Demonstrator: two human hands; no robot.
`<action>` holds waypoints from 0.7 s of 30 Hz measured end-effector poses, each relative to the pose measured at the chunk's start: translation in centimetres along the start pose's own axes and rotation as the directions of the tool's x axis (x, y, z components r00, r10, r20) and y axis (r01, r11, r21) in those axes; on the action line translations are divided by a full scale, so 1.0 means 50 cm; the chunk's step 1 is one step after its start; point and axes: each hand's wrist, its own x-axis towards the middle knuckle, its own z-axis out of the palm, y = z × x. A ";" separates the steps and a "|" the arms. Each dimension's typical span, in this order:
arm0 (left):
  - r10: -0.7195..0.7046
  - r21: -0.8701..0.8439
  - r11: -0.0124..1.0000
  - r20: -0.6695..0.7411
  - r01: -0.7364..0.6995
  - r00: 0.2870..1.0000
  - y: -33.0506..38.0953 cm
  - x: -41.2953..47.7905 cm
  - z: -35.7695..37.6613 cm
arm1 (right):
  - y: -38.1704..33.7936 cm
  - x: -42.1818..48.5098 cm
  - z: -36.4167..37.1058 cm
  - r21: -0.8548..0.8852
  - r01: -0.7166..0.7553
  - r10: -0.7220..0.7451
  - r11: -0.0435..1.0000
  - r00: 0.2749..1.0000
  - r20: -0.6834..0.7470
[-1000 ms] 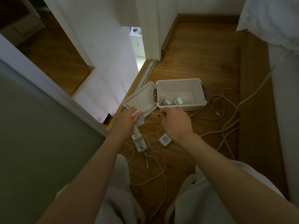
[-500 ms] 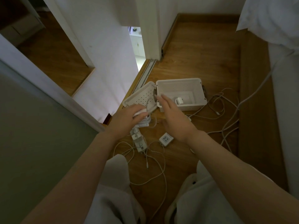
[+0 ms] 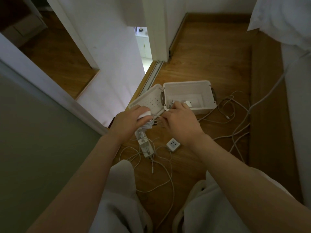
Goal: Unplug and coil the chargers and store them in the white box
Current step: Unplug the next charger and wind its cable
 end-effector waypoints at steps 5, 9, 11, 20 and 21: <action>-0.015 -0.084 0.996 -0.020 0.013 1.000 -0.009 0.000 0.003 | 0.006 0.003 -0.011 0.728 -0.211 0.143 0.652 0.978 0.155; -0.057 -0.083 0.995 -0.038 0.053 0.998 -0.022 0.001 0.001 | 0.017 0.000 -0.023 0.766 -0.397 0.174 0.505 0.917 0.360; -0.072 -0.031 0.997 -0.024 0.072 0.997 -0.028 -0.001 0.009 | 0.022 0.000 -0.010 0.617 -0.382 0.188 0.688 0.915 0.357; -0.322 -0.020 0.947 -0.052 0.321 0.945 -0.031 -0.003 0.046 | -0.029 -0.008 0.017 0.427 -0.257 0.124 0.867 0.941 0.314; -0.344 -0.018 0.939 -0.032 0.344 0.938 -0.026 0.000 0.048 | -0.039 -0.011 0.017 0.434 -0.242 0.099 0.868 0.940 0.327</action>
